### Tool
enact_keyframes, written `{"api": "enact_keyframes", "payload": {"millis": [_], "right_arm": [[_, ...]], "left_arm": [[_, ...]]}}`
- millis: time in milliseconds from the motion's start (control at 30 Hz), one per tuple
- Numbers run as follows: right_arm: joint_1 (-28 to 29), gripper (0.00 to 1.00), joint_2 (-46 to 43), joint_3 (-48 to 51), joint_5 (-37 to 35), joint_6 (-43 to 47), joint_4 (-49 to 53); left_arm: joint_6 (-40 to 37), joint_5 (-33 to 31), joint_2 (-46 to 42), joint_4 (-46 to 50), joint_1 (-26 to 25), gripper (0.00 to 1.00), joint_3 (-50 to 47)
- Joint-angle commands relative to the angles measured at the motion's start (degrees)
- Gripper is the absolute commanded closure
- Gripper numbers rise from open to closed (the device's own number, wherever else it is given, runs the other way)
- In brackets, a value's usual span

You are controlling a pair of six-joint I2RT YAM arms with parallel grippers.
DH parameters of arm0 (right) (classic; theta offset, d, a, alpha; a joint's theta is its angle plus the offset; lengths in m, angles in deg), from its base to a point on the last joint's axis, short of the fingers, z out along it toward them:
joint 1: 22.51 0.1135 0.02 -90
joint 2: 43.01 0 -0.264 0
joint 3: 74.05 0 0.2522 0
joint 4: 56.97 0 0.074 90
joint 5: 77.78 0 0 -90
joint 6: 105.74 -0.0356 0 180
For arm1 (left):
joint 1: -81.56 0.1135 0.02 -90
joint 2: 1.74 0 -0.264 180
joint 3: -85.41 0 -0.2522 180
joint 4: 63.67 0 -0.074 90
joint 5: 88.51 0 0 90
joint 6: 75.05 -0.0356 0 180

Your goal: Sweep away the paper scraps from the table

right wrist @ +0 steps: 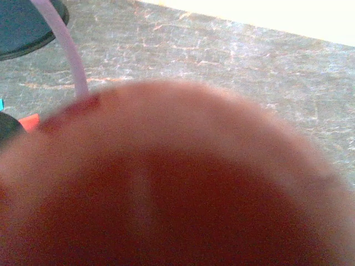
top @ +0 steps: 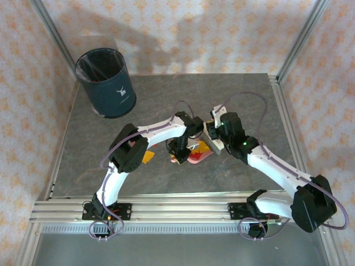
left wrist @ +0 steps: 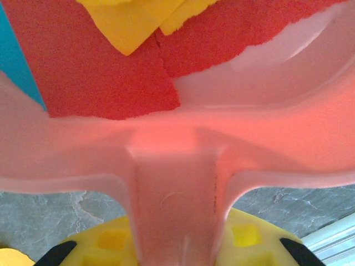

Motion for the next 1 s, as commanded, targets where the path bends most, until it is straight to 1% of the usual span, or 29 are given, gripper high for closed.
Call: {"api": "enact_keyframes", "payload": {"millis": [0, 100, 333, 400, 667, 967], "right_arm": [[0.4, 1.0, -3.1, 0.6, -5.4, -2.1, -0.6], [0.4, 1.0, -4.3, 0.6, -7.8, -3.3, -0.4], [0.0, 1.0, -6.3, 0.4, -18.7, -7.3, 1.5], [-0.6, 1.0, -6.7, 0.4, -19.6, -8.5, 2.4], [-1.9, 1.0, -6.9, 0.7, -18.8, -11.0, 4.3], [-2.1, 1.0, -6.2, 1.0, -15.0, -12.1, 4.0]], "left_arm": [[-1.3, -1.2, -2.5, 0.1, 0.2, 1.0, -1.8], [-1.0, -1.5, -3.9, -1.3, 0.4, 1.0, -3.3], [0.9, -2.6, -9.7, -6.3, 1.5, 1.0, -7.7], [1.3, -2.6, -11.9, -7.7, 2.2, 1.0, -8.8], [2.9, -2.7, -20.7, -10.4, 6.0, 1.0, -10.6], [3.2, -3.0, -24.6, -4.0, 11.2, 1.0, -4.4]]}}
